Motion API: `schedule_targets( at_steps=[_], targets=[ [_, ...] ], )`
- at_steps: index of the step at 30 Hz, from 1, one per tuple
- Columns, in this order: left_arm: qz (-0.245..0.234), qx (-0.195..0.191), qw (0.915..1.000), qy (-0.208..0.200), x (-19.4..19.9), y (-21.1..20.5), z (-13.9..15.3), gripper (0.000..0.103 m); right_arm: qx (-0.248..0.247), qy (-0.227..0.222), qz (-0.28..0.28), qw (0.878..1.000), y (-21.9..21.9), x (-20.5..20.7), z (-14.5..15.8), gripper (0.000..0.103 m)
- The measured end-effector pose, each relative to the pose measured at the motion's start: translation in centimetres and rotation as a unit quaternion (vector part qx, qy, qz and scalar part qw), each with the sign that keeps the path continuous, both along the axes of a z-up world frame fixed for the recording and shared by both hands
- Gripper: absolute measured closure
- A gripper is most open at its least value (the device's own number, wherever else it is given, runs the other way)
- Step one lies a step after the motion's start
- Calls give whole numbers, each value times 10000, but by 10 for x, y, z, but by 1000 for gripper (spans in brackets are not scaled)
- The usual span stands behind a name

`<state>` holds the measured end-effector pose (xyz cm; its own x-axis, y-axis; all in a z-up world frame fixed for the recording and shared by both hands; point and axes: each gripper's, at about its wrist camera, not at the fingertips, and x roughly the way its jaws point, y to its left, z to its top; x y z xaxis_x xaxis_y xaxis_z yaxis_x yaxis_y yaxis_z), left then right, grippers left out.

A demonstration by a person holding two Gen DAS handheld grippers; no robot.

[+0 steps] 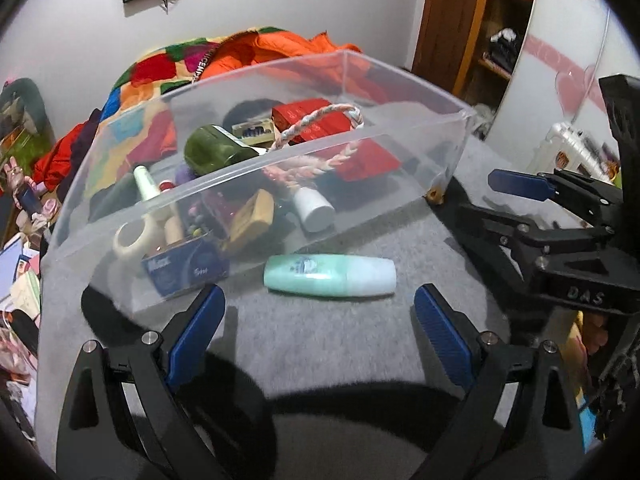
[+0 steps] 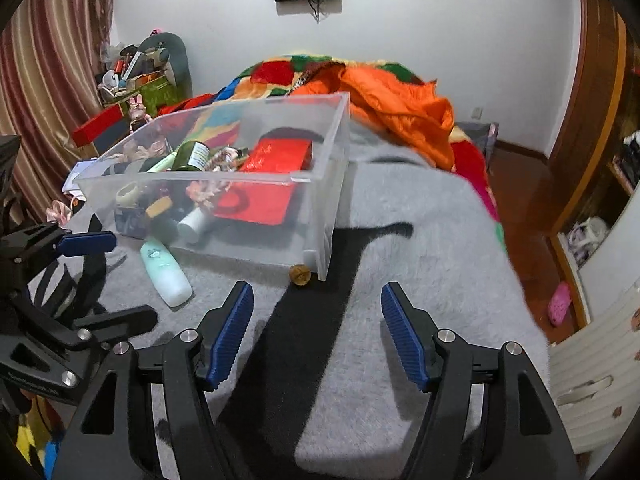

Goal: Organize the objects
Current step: 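Grasp the mint roll-on bottle with left tool while right tool grasps gold bead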

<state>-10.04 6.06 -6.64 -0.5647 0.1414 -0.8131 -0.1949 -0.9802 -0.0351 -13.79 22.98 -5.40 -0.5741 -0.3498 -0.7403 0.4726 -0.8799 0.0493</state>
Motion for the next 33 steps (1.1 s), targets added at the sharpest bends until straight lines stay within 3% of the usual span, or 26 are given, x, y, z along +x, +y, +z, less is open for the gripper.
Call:
schedule_targets(
  at_steps=[3,5,8,15,21,25,33],
  targets=[
    [4,114,9997,-219,-11,-1,-6,6,-114,-231,68,9996,-3,-7,-8,50],
    [32,263,9990,-373,-15,-2,-10,6,-173,-378,161,9990,-8,-10,-12,65],
    [22,200,9992,-352,-16,1,-11,6,-213,-495,209,9983,-12,-13,-17,73],
    [-276,24,9991,-309,-16,15,-13,7,-27,-418,65,9991,-23,-16,-18,74],
    [-367,138,9990,-218,-14,15,-10,30,134,-308,-40,9994,-29,-15,-18,78],
    [-378,167,9990,-172,-10,13,-7,30,143,-283,-23,9995,-33,-16,-18,90],
    [-348,137,9992,151,12,11,2,30,15,-296,147,9995,-33,-10,-16,91]
  ],
)
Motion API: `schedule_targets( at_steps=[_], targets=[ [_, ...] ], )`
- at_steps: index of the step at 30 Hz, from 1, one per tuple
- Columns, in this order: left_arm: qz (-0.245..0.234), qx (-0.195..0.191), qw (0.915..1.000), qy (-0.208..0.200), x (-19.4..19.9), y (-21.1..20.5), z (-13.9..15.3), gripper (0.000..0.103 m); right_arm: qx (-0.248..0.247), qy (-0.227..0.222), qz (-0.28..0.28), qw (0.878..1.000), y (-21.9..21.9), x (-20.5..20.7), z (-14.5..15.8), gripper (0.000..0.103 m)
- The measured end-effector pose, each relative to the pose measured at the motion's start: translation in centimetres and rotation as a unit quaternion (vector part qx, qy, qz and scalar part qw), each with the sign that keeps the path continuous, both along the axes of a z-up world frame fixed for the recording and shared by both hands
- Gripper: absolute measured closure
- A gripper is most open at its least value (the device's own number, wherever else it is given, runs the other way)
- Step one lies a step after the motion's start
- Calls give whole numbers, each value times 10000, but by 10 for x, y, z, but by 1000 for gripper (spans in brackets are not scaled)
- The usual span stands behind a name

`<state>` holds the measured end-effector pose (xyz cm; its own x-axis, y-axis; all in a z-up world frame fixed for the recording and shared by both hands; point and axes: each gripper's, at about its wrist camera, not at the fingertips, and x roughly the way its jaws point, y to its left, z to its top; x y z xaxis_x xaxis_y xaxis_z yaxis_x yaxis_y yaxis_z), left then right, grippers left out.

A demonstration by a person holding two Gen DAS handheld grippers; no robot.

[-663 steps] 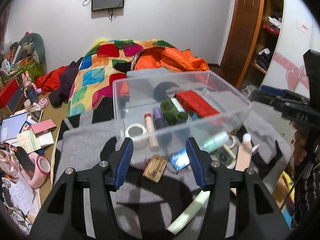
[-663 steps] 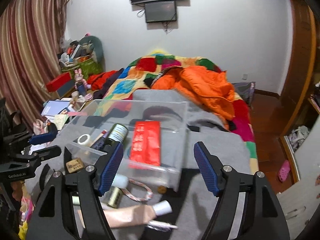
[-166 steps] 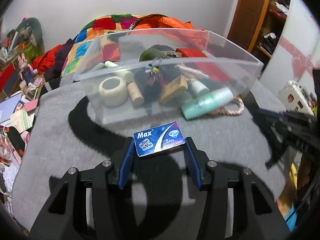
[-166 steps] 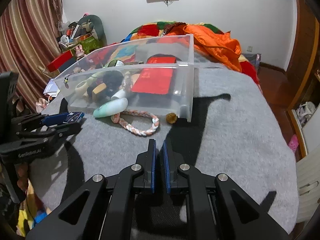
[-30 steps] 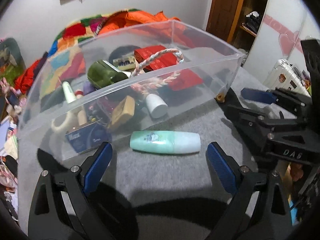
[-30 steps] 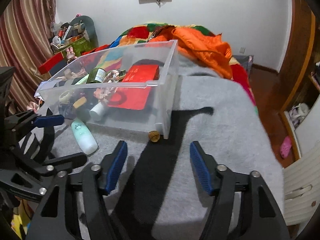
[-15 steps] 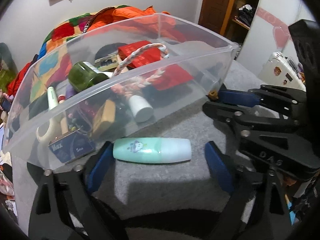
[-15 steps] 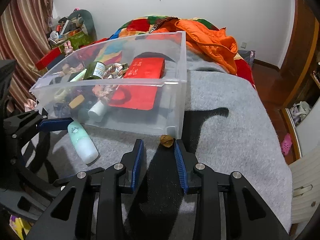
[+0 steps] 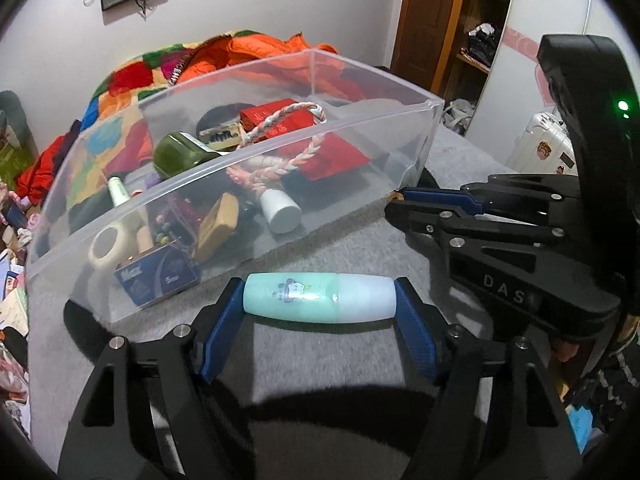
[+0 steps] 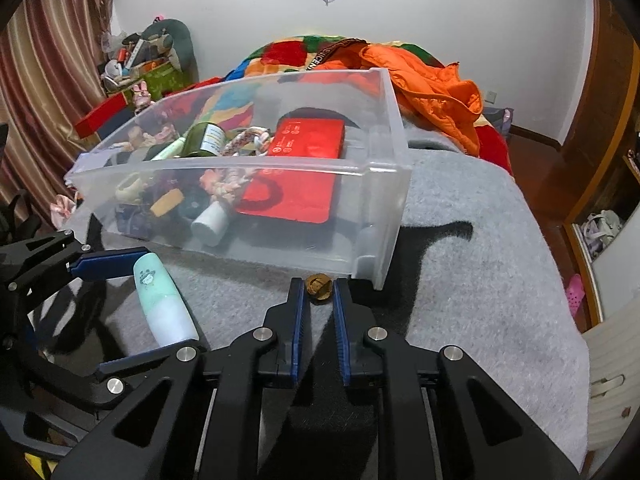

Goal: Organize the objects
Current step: 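Grasp the mint roll-on bottle with left tool while right tool grasps gold bead, then lower roll-on bottle and gold bead into the clear box and open both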

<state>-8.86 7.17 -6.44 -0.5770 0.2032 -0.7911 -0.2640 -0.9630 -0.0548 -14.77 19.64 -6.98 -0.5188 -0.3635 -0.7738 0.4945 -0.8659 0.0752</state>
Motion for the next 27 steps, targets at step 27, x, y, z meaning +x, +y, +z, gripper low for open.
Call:
schedule_targets(
  at_steps=[27],
  targets=[
    [969,239,9881,1171,0,-50,77,30,-816,1023,72,9914,5,22,85,91]
  ],
)
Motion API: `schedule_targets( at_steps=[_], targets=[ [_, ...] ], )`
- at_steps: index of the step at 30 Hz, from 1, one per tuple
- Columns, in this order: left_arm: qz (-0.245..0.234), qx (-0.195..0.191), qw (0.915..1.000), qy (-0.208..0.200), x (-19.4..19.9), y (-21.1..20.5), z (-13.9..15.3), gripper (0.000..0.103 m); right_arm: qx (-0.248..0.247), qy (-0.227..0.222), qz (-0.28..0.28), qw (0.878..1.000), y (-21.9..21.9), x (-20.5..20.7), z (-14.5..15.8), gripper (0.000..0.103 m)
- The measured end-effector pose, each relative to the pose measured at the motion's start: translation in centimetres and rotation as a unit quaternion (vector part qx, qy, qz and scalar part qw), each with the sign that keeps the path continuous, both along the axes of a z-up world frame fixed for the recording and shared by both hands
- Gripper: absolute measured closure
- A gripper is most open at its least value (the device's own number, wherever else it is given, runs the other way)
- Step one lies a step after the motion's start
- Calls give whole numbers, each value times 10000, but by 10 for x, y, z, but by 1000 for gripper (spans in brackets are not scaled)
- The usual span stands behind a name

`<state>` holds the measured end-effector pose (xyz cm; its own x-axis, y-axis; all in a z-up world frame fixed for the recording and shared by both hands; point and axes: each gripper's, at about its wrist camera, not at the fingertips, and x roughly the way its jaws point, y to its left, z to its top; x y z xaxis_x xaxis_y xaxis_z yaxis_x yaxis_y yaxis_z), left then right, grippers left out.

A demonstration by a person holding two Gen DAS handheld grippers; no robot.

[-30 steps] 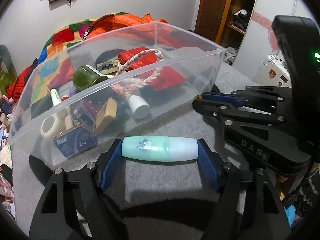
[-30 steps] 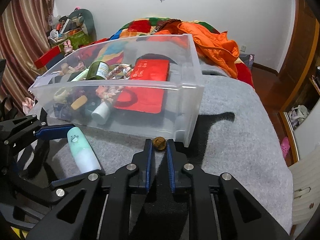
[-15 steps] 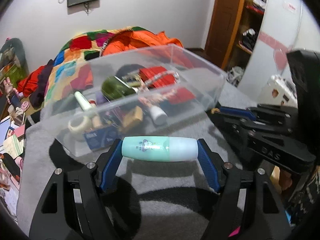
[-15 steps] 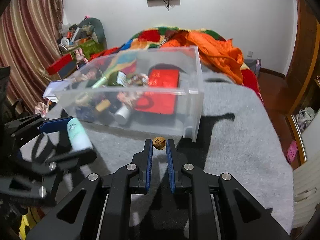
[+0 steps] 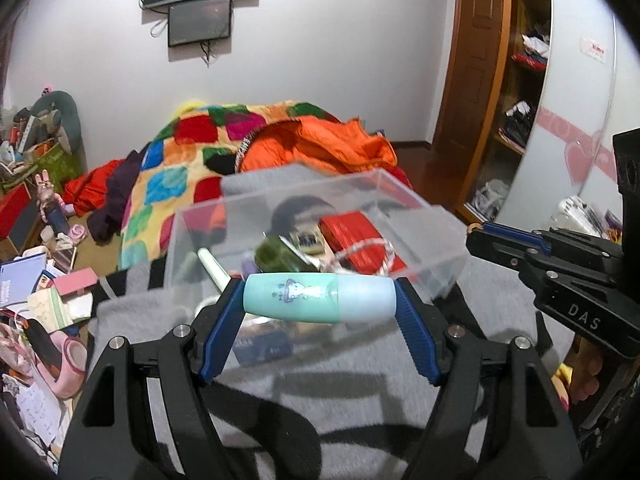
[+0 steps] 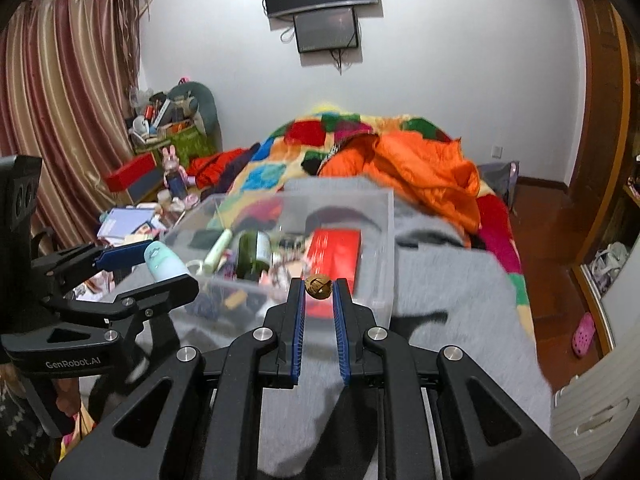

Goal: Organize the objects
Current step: 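Lower roll-on bottle and gold bead into the clear box and open both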

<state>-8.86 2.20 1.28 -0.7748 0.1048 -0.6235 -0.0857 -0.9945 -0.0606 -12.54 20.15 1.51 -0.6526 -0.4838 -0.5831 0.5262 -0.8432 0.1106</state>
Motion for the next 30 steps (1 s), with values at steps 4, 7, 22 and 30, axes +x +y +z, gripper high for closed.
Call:
schedule_targets(
  at_steps=[4,7,22,30],
  targets=[
    [85,46,9999,29,-11,-5,3,30,-19,121,-44,9999,-4,-6,8,91],
    [115,89,9999,-88,-22,-9,-3,30,-43,78,-88,9999,-8,-16,8,90],
    [144,248,9980,-571,-53,-14,-34,29,151,-454,-17,9989,-25,-50,-34,90],
    [156,318,9982,-476,-43,-18,-28,27,214,-413,38,9989,-25,-44,-30,90]
  ],
)
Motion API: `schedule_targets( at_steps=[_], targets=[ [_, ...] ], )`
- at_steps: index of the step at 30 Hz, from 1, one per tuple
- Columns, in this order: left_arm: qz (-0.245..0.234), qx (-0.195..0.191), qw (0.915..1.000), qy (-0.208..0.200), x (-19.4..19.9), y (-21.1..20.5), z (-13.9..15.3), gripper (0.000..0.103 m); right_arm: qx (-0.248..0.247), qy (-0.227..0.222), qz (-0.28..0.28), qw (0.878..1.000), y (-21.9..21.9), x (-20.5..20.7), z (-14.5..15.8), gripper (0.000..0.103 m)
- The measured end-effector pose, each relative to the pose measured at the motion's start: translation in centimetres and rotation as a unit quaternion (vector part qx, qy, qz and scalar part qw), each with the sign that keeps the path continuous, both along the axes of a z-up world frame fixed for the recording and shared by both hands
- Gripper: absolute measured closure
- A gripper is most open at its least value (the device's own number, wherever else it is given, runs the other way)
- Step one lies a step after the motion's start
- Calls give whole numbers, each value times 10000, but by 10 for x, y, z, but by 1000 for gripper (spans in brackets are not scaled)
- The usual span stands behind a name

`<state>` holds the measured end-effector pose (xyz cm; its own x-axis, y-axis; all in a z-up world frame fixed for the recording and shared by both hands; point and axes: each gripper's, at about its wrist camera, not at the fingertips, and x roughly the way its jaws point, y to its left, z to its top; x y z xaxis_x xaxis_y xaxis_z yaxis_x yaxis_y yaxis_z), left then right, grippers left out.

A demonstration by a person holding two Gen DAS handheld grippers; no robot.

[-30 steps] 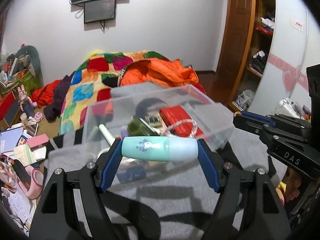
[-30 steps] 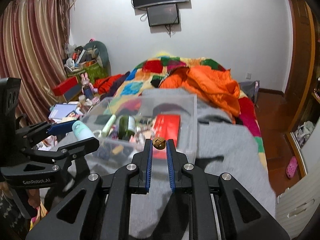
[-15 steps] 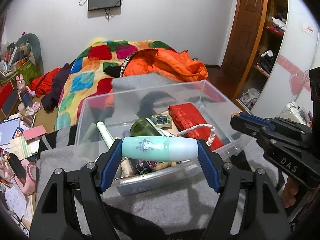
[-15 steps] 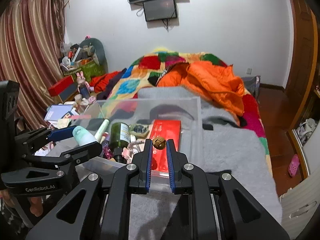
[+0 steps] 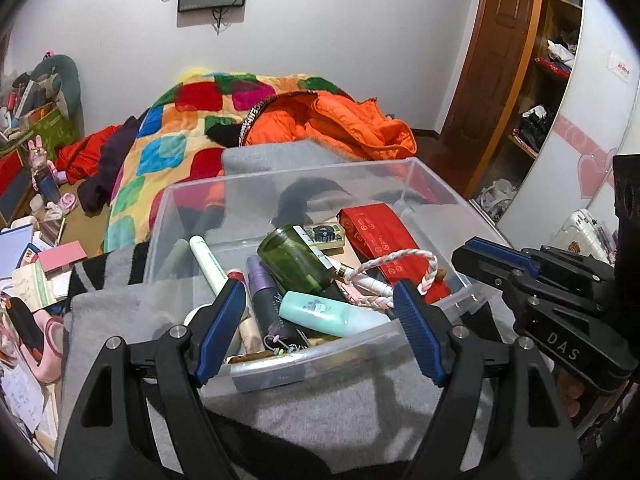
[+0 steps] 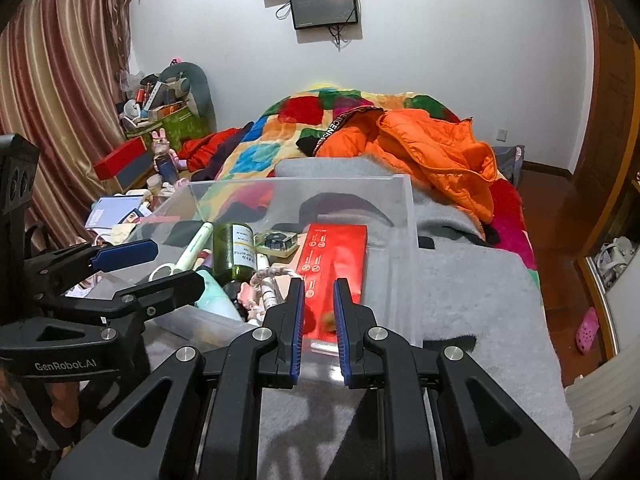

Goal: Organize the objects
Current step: 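Lower roll-on bottle and gold bead into the clear box and open both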

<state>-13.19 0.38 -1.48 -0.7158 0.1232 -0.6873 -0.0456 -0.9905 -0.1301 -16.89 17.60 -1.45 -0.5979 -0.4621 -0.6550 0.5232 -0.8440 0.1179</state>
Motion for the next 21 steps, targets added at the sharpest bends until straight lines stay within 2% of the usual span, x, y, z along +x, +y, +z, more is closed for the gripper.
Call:
schedule_targets(
  at_steps=[3,7,11,19,21],
  targets=[
    [1,-57,9999,143,11,0,8,27,-57,6,54,10000,2,5,5,90],
    [61,-60,9994,327,25,-3,16,19,-69,86,149,9998,4,14,12,87],
    [119,-61,9986,508,40,-6,22,13,-115,240,193,9995,8,25,19,69],
    [181,-196,9968,756,63,-5,23,6,-90,559,174,9982,13,48,27,45],
    [175,-226,9966,772,68,-4,21,5,-84,597,144,9981,14,51,26,42]
  ],
)
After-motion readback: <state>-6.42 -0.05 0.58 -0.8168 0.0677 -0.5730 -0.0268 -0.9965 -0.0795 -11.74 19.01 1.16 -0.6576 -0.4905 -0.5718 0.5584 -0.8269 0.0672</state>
